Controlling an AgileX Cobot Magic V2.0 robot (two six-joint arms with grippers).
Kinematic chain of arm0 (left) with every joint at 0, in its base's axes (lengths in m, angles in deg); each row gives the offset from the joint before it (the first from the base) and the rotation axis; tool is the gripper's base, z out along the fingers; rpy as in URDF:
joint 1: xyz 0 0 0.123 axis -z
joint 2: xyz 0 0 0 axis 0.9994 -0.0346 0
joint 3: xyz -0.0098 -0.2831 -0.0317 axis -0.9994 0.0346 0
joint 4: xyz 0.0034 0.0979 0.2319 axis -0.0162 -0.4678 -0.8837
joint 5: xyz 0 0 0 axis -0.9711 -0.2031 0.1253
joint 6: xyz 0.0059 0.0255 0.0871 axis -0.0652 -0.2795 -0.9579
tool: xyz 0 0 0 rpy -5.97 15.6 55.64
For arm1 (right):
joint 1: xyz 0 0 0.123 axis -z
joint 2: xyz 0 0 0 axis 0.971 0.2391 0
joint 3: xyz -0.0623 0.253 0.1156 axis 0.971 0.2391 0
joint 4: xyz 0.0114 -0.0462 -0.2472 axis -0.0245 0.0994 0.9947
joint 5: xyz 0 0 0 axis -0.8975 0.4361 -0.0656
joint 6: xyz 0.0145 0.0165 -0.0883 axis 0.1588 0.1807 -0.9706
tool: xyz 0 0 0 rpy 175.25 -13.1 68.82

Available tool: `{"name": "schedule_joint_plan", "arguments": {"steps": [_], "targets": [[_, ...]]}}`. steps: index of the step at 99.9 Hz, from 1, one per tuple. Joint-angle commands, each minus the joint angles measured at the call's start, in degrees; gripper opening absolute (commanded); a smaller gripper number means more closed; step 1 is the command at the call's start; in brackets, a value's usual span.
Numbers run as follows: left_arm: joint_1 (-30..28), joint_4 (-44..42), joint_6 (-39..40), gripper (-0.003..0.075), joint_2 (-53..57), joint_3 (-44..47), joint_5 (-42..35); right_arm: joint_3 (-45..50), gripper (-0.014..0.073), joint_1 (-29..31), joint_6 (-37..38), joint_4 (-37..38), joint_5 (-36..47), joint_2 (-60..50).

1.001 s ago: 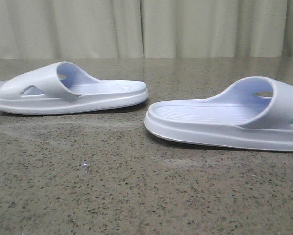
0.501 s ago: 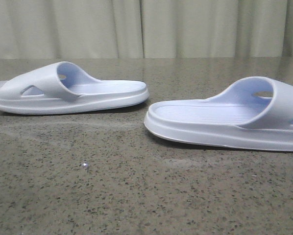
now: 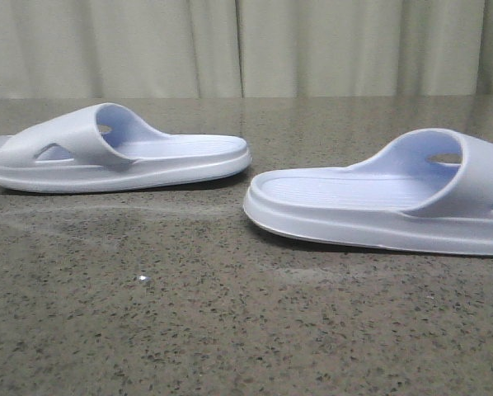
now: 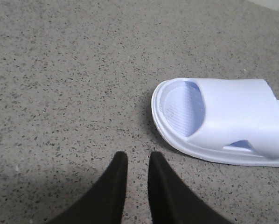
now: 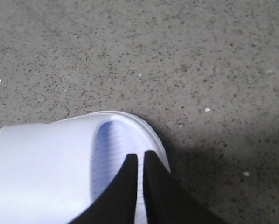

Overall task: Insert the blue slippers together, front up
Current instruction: 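Close left and right grippers on the heel rims of the slippers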

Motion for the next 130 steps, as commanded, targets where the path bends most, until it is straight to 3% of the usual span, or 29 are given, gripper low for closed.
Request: {"name": "schedule_joint_plan", "arguments": {"steps": [1,9,18,38,57,72,83,93,130], "targets": [[-0.12,4.74,-3.59,0.0197,-1.42,-2.51,-3.15,-3.48,0.0063,0.44,-1.67,-0.1,-0.06,0.11],[-0.12,9.09,-7.04,0.0304,-2.75,-2.51,-3.27,-4.26,0.0138,0.44,-1.67,0.01,-0.97,0.11],[-0.12,11.64,-8.21,0.0356,-4.27,-2.51,-3.05,-4.29,0.0172,0.57,-1.67,0.01,-1.88,0.64],[-0.12,12.65,-8.64,0.0357,-5.5,-2.51,-2.64,-5.89,0.0177,2.53,-2.24,0.54,-5.06,4.01],[-0.12,12.65,-9.53,0.0356,-5.5,-2.51,-2.55,-9.37,0.0234,10.76,-7.78,-0.37,-13.8,6.95],[-0.12,12.99,-9.65,0.0355,-5.5,-2.51,-2.55,-10.06,0.0235,15.46,-19.27,-12.46,-19.0,10.03],[-0.12,12.99,-9.9,0.0351,-5.5,-2.51,-2.27,-10.06,0.0235,18.19,-21.13,-14.53,-20.9,13.29],[-0.12,12.99,-10.02,0.0351,-5.5,-2.51,-2.14,-10.06,0.0235,19.1,-26.92,-20.71,-23.82,16.98],[-0.12,13.25,-10.02,0.0351,-5.5,-2.51,-1.58,-10.06,0.0235,22.16,-33.54,-26.59,-30.57,24.6]]}}
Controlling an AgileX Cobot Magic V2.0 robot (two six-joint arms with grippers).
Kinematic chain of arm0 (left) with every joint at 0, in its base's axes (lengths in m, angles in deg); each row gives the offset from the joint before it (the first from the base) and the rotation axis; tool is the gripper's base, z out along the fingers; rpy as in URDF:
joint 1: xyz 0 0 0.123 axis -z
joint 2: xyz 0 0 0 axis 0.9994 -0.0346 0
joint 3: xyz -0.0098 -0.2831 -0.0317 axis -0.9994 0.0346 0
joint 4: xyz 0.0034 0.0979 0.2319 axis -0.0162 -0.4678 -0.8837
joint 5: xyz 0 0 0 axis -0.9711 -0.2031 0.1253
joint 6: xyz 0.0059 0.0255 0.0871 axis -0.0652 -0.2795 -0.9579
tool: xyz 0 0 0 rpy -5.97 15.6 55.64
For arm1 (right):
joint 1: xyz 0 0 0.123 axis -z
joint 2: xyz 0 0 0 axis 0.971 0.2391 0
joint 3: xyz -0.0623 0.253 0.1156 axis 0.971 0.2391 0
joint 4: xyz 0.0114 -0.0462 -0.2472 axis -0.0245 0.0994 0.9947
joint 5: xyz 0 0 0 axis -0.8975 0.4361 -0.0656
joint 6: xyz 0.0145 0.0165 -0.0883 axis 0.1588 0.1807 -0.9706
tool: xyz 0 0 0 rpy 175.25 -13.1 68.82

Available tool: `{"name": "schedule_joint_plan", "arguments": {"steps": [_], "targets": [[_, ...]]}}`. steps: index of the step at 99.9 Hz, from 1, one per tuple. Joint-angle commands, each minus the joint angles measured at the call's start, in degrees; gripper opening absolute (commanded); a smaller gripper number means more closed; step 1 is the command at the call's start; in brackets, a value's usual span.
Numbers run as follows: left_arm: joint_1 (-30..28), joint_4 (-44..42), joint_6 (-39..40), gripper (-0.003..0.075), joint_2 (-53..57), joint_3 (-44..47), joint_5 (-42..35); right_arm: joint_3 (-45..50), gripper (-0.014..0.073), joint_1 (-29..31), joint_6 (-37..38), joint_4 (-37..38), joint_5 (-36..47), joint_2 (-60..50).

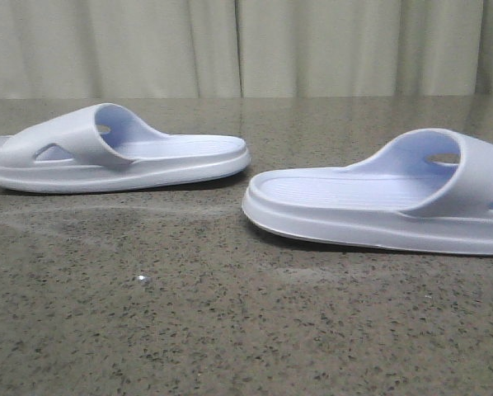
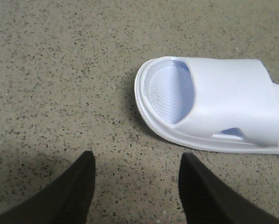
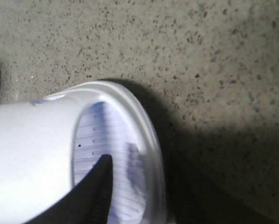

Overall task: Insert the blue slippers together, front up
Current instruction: 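Close left and right grippers on the heel rims of the slippers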

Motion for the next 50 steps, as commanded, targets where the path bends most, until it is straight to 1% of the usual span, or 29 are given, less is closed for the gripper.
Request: {"name": "schedule_joint_plan", "arguments": {"steps": [1,15,19,24,30,32,33,36,50], "targets": [[-0.12,1.35,-0.03,0.0351,0.23,-1.93,-2.42,-1.7,0.0235,0.38,-2.01,-3.14,-2.19,0.64],[-0.12,1.61,-0.03,0.0351,0.23,-1.93,-2.64,-1.7,0.0232,0.38,-3.59,-4.49,-3.75,1.71],[-0.12,1.69,-0.03,0.0351,0.23,-1.93,-2.73,-1.7,0.0215,0.38,-3.69,-4.54,-3.9,1.77],[-0.12,1.97,-0.03,0.0351,0.23,-1.93,-2.89,-1.7,0.015,0.38,-3.69,-4.54,-3.9,1.77],[-0.12,2.65,-0.03,0.0351,-0.05,-1.93,-3.2,-1.7,0.0024,0.38,-3.69,-4.64,-4.12,1.77],[-0.12,2.96,-0.03,0.0351,-0.34,-2.04,-3.2,-1.7,-0.0035,0.38,-3.69,-4.6,-4.12,1.77],[-0.12,3.17,-0.03,0.0351,-0.36,-2.04,-3.2,-1.7,-0.0035,0.38,-3.69,-4.6,-4.12,1.77],[-0.12,3.7,-0.03,0.0351,-0.8,-2.07,-3.31,-1.7,-0.0106,0.38,-3.69,-4.6,-4.12,1.77],[-0.12,4.41,-0.06,0.0351,-4.11,-4.09,-2.98,-1.7,-0.0104,0.38,-3.69,-4.67,-3.7,1.77]]}}
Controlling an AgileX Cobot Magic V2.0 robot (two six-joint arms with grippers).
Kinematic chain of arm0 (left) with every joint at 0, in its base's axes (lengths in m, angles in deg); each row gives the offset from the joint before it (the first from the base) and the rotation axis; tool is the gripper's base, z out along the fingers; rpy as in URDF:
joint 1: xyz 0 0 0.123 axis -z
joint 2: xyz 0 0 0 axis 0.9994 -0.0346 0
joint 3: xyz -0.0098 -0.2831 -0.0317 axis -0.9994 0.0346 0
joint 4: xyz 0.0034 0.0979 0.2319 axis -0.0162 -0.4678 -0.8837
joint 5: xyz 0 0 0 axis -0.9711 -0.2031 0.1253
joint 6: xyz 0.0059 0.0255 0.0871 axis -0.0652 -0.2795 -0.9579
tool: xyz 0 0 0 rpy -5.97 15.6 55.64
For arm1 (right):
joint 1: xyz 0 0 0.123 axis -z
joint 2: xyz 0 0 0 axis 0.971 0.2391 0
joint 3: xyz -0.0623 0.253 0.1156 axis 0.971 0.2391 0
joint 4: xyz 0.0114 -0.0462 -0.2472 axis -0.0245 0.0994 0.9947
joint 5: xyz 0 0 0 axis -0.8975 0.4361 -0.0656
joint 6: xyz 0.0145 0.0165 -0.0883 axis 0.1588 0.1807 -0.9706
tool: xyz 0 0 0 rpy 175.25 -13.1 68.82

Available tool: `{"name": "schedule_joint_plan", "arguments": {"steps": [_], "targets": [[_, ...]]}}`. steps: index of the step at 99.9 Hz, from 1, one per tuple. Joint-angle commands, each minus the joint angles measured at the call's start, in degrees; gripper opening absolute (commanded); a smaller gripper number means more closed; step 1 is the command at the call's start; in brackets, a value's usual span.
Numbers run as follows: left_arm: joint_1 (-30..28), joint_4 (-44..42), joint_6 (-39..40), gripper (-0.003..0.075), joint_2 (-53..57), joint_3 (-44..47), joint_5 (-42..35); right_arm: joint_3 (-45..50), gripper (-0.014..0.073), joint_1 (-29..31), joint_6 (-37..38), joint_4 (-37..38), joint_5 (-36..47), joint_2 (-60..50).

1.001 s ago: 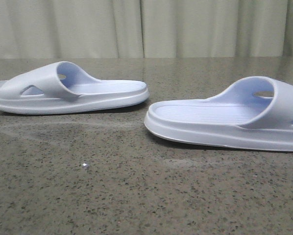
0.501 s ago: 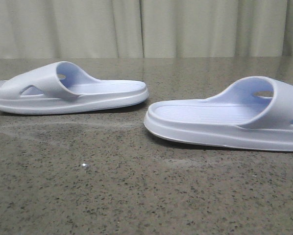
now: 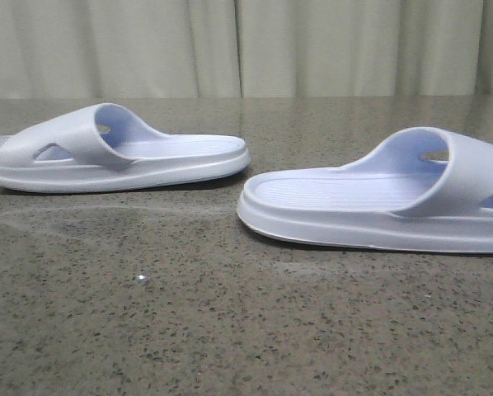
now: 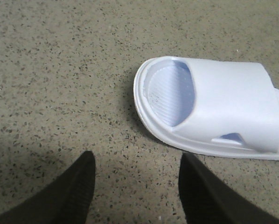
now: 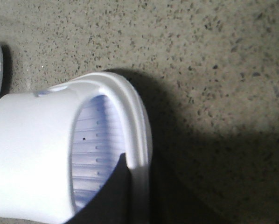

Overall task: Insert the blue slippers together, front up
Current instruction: 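Close left and right grippers on the heel rims of the slippers, then lift both slippers and bring them together, right slipper over left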

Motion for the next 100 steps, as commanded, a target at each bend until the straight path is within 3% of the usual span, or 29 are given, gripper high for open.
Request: {"name": "schedule_joint_plan", "arguments": {"steps": [1,28,56,86,93,100], "targets": [[-0.12,1.95,-0.06,0.0351,-1.93,-3.53,-2.4,-1.7,-0.0104,0.38,-0.96,-2.53,-1.03,-0.66],[-2.44,4.14,-0.82,0.0351,-12.01,-13.27,3.85,-1.7,-0.0104,0.38,-0.96,-3.14,-0.52,-0.66],[-9.94,30.46,-26.11,0.035,-24.59,-16.53,16.85,-1.7,-0.0104,-0.27,-1.85,-3.51,-0.26,-0.66],[-10.39,39.35,-35.07,0.0346,-32.17,-18.56,20.17,-1.7,-0.0107,-0.27,-2.06,-3.51,0.16,-0.66],[-10.39,39.63,-35.08,0.0312,-33.82,-19.4,21.29,-1.7,-0.0107,-0.27,-2.22,-3.51,0.16,-0.66],[-10.39,40.24,-35.08,0.0211,-34.84,-19.51,22.15,-1.7,-0.0107,-0.27,-2.22,-3.51,0.16,-0.66]]}}
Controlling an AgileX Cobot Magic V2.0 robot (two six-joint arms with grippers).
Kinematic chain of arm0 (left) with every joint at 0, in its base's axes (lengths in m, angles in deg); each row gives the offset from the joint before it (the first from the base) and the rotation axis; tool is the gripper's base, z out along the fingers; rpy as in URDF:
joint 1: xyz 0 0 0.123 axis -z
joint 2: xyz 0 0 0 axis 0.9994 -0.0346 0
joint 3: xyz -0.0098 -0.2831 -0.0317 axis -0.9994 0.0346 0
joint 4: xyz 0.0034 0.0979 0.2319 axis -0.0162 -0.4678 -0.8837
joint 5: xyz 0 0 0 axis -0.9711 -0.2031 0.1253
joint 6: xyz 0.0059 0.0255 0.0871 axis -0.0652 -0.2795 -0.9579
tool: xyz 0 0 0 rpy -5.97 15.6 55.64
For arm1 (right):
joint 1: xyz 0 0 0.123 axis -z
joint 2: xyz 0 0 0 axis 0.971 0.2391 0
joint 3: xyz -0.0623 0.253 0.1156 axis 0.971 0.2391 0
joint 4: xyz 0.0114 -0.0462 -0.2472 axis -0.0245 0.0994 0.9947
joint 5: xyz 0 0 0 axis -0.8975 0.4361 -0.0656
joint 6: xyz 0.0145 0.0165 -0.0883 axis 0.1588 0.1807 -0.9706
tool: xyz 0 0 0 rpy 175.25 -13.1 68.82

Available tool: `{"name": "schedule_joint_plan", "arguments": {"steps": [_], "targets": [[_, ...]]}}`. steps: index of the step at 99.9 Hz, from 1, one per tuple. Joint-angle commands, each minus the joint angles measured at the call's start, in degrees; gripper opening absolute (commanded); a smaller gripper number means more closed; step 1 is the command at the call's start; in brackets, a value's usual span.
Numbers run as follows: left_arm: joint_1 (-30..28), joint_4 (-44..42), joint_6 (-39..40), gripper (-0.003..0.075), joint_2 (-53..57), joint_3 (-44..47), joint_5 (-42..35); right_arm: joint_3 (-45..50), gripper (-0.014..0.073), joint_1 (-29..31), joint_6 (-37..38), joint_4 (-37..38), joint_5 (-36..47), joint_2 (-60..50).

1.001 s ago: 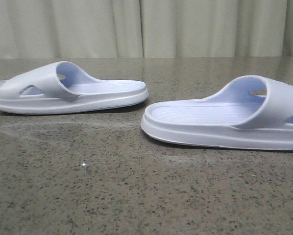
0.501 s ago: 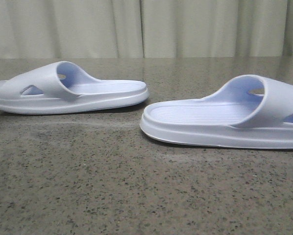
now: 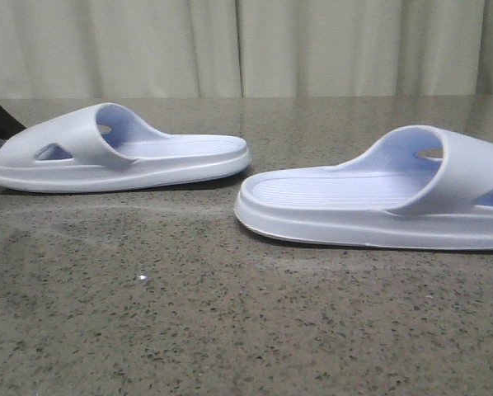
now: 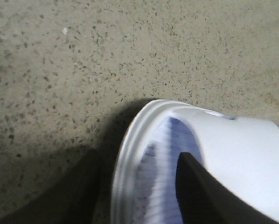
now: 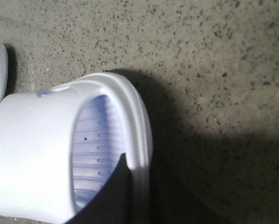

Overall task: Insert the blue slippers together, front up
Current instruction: 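Lift both slippers and bring them together, right slipper over left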

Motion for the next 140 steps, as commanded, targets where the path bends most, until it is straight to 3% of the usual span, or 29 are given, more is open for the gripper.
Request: {"name": "schedule_joint_plan", "arguments": {"steps": [1,9,39,57,75,89,106,140], "targets": [[-0.24,3.05,-0.65,0.0185,0.37,-1.71,2.49,-1.67,-0.0107,-0.04,-1.25,-2.46,-0.22,-0.66],[-0.24,3.05,-0.65,0.0017,0.26,-1.71,2.66,-1.67,-0.0107,-0.04,-1.25,-2.46,-0.1,-0.66],[-4.0,0.7,-1.19,0.0015,3.37,-1.71,6.49,-4.32,-0.0107,1.5,-1.25,-4.37,0.25,-0.9],[-8.9,0.56,-1.19,0.0015,6.5,-1.71,11.55,-4.85,-0.0107,3.89,-2.4,-12.76,-2.02,-2.15],[-13.44,1.38,-1.78,0.0015,7.03,-1.71,20.21,-4.85,-0.0107,6.34,-8.38,-25.93,-12.34,-2.48],[-14.4,4.96,-3.77,0.0015,7.03,-1.71,25.78,-4.85,-0.0107,6.34,-9.88,-28.23,-15.45,-2.48],[-14.19,6.08,-4.05,0.0015,7.03,-1.61,28.27,-4.85,-0.0106,2.6,-10.89,-27.69,-14.68,-2.48],[-8.59,8.09,-4.64,0.0015,7.03,-1.61,27.88,-4.85,-0.0107,-6.39,-11.43,-26.77,-4.74,-2.48]]}}
